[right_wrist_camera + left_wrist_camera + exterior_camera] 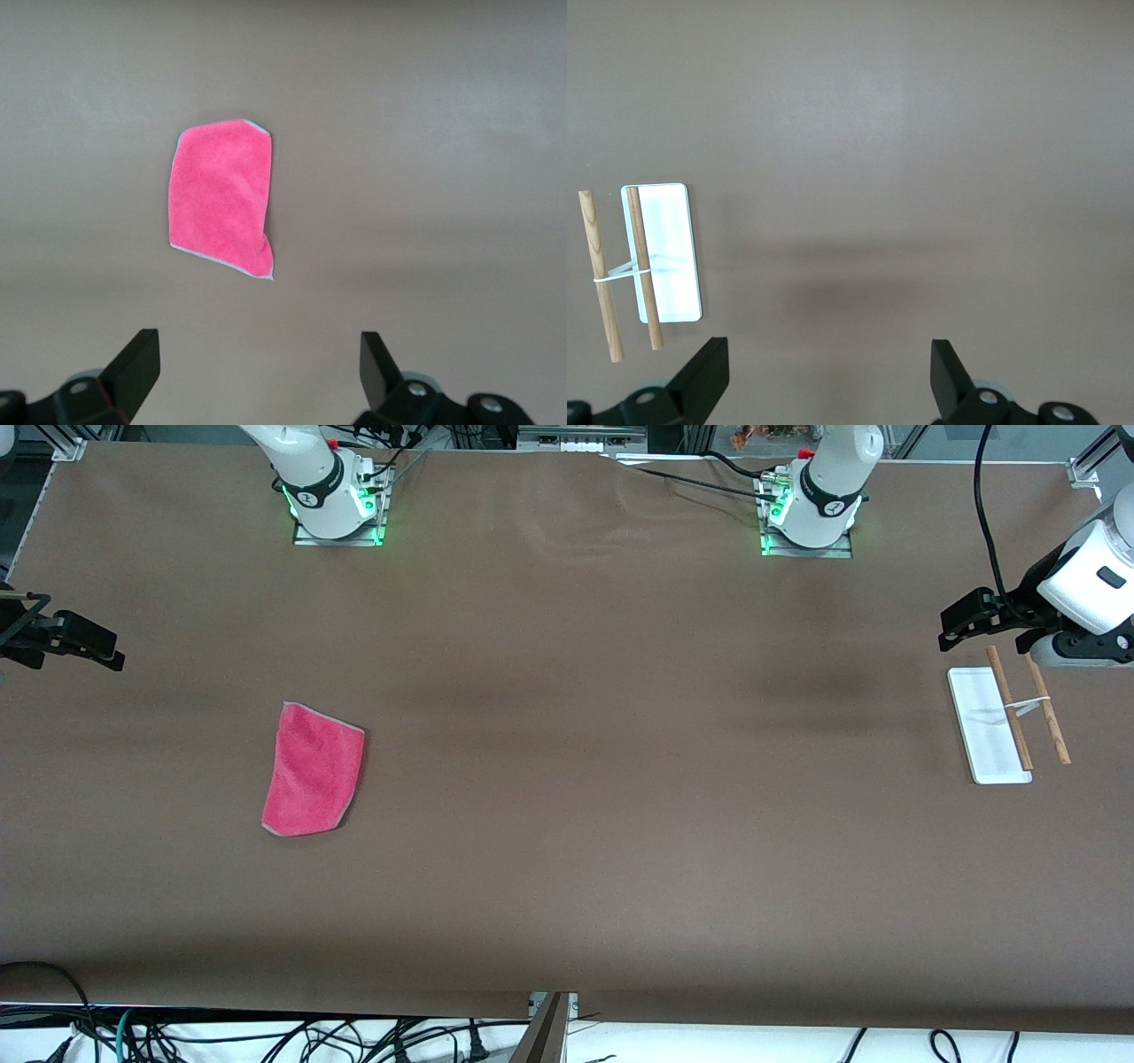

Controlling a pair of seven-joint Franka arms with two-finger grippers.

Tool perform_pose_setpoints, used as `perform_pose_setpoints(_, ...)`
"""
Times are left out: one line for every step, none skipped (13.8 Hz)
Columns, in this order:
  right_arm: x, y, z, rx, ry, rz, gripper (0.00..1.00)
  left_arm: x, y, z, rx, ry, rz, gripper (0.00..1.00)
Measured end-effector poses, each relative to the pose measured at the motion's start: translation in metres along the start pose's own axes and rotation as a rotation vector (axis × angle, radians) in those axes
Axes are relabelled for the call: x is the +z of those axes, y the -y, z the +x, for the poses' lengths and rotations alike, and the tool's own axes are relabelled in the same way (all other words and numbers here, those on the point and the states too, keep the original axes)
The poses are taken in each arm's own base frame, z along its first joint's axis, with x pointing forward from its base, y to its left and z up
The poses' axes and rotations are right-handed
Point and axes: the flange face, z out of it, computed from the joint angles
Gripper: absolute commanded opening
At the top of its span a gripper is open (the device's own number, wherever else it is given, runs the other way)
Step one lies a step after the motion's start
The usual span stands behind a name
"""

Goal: Pass towel and hang on rack

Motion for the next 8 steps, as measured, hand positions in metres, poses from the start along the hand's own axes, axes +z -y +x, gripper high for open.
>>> perform_pose_setpoints(0.0,0.0,0.0,0.0,0.0,0.0,1.0,0.0,0.0,0.0,0.0,0.0,0.0,1.0)
perform_pose_setpoints(0.0003,0.0,0.0002,0.0,0.0,0.0,1.0,0.0001,0.0,-0.0001,0.0,0.001,0.0,1.0)
perform_pose_setpoints(0.0009,0.0,0.0006,0.0,0.0,0.0,1.0,0.0002,0.0,-0.0003,0.0,0.003,0.0,1.0)
perform_pose_setpoints(0.0016,0.0,0.0012,0.0,0.0,0.001,1.0,0.0004,0.0,-0.0004,0.0,0.004,0.0,1.0)
perform_pose_setpoints(0.002,0.0001,0.0018,0.0,-0.001,0.002,1.0,0.0004,0.0,-0.0005,0.0,0.005,0.0,1.0)
perform_pose_setpoints(0.0022,0.0004,0.0027,0.0,-0.005,0.005,1.0,0.0005,0.0,-0.0005,0.0,0.005,0.0,1.0)
perform_pose_setpoints(0.0028,0.001,0.0045,0.0,-0.013,0.011,1.0,0.0005,0.0,-0.0005,0.0,0.005,0.0,1.0)
perform_pose_setpoints(0.0051,0.0015,0.0066,0.0,-0.015,0.016,1.0,0.0005,0.0001,-0.0005,0.0,0.005,0.0,1.0)
